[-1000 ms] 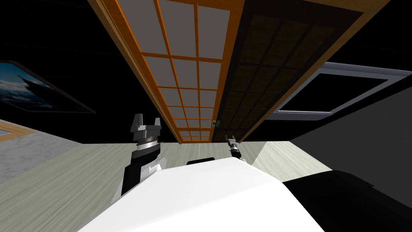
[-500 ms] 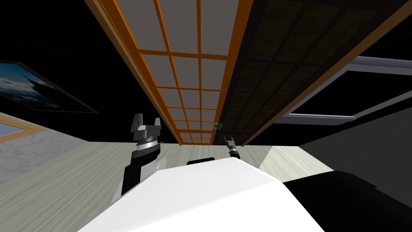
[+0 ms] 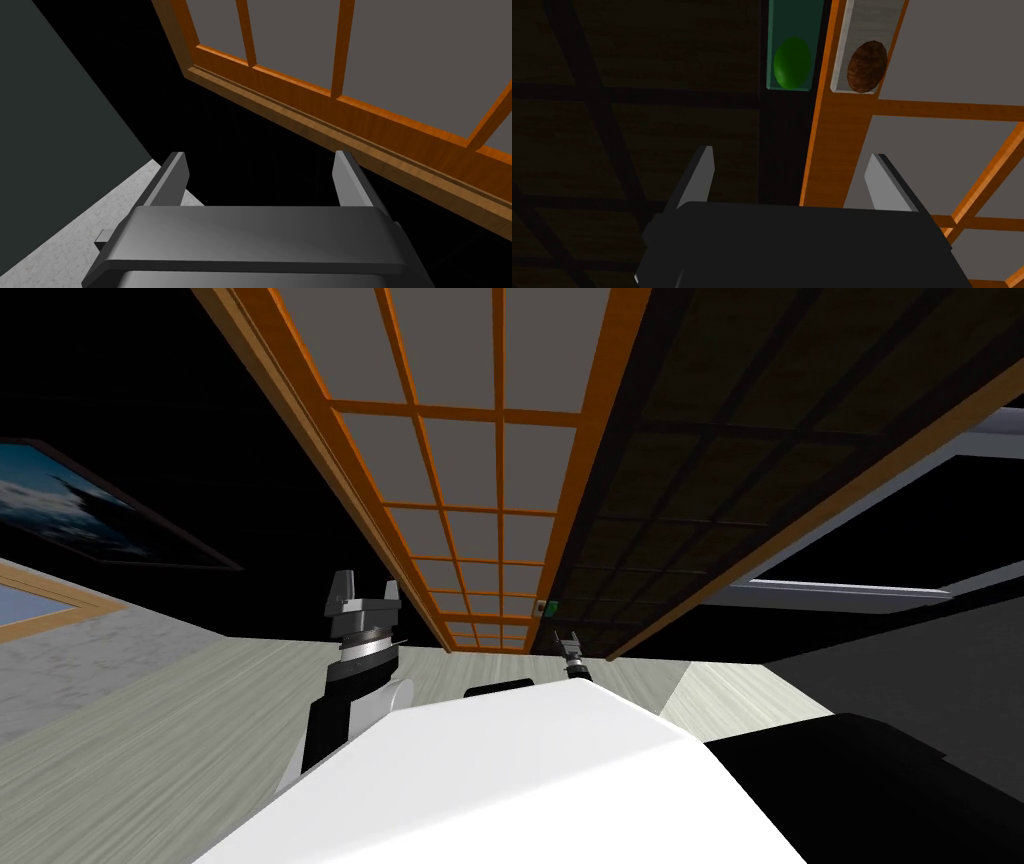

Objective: Pull the door open

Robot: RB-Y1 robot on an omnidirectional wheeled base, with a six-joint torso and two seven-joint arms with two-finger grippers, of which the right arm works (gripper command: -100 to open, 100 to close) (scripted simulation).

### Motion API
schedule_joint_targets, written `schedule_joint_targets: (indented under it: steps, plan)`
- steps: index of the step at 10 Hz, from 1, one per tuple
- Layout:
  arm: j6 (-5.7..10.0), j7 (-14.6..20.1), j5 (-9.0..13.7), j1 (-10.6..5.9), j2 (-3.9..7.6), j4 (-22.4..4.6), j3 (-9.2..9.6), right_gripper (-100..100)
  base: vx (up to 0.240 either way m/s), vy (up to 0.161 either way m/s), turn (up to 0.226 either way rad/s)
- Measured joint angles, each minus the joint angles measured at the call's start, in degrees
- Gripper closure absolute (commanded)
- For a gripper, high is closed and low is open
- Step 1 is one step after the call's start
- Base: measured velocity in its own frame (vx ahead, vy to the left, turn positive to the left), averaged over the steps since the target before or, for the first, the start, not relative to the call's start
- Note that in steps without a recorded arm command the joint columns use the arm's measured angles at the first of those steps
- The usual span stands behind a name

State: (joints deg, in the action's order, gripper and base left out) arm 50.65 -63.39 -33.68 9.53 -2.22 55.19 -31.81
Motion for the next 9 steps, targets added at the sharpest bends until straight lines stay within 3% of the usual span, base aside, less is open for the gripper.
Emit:
schedule_joint_targets:
  steps: [1,2,5,6,8,9]
  plan:
    - [-0.45,-0.1,0.1,1.03,0.48,0.5,0.08,-100,-0.147,0.030,-0.071]
    - [-0.40,-0.4,0.6,1.05,1.73,-0.8,-0.32,-100,-0.166,0.021,-0.042]
    - [-0.82,-1.3,1.9,3.29,4.43,-2.2,-0.82,-100,-0.187,0.019,-0.078]
    - [-0.53,-2.3,2.8,3.40,5.62,-4.5,-1.34,-100,-0.151,0.042,-0.063]
    - [-0.83,-3.1,3.7,5.09,6.60,-4.9,-1.50,-100,-0.125,0.036,-0.069]
    - [-1.91,-3.3,4.3,6.70,6.85,-3.9,-1.29,-100,-0.132,0.021,-0.062]
